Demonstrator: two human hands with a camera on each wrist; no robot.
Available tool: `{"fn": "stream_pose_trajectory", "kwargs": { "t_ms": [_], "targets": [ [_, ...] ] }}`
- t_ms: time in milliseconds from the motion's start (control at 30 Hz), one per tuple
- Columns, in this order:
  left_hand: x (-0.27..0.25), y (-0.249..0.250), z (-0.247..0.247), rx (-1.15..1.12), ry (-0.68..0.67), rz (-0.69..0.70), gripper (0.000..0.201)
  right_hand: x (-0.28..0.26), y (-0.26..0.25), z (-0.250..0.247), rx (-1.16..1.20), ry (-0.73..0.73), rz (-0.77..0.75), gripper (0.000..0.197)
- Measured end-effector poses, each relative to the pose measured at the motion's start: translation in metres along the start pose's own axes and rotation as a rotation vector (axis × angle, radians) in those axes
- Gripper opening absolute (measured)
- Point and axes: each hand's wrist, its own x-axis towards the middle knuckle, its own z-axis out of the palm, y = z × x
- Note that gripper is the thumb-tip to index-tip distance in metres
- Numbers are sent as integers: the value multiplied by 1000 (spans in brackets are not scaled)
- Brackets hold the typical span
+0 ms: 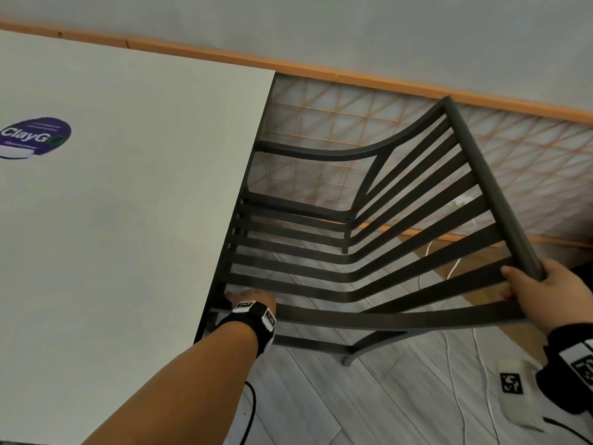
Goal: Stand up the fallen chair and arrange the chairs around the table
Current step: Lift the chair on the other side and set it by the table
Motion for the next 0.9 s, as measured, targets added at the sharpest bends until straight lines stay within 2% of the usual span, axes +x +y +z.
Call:
{"fn": "stream_pose_trajectory", "kwargs": {
  "t_ms": [267, 567, 667, 800, 900],
  "targets": [
    [-3, -7, 0, -40, -17, 15, 49, -6, -5, 1, 43, -3, 45, 14],
    [-6, -8, -2, -53, -9, 67, 51, -9, -10, 1, -12, 52, 36, 9],
    [-6, -7, -4, -39, -51, 59, 48, -11, -10, 2, -70, 75, 36, 12],
    [-7, -5, -3, 16, -48, 154, 43, -18, -11, 4, -188, 137, 18, 20],
    [-15, -3, -7, -8, -15, 223, 35, -23, -12, 5, -271, 186, -69, 24]
  ]
}}
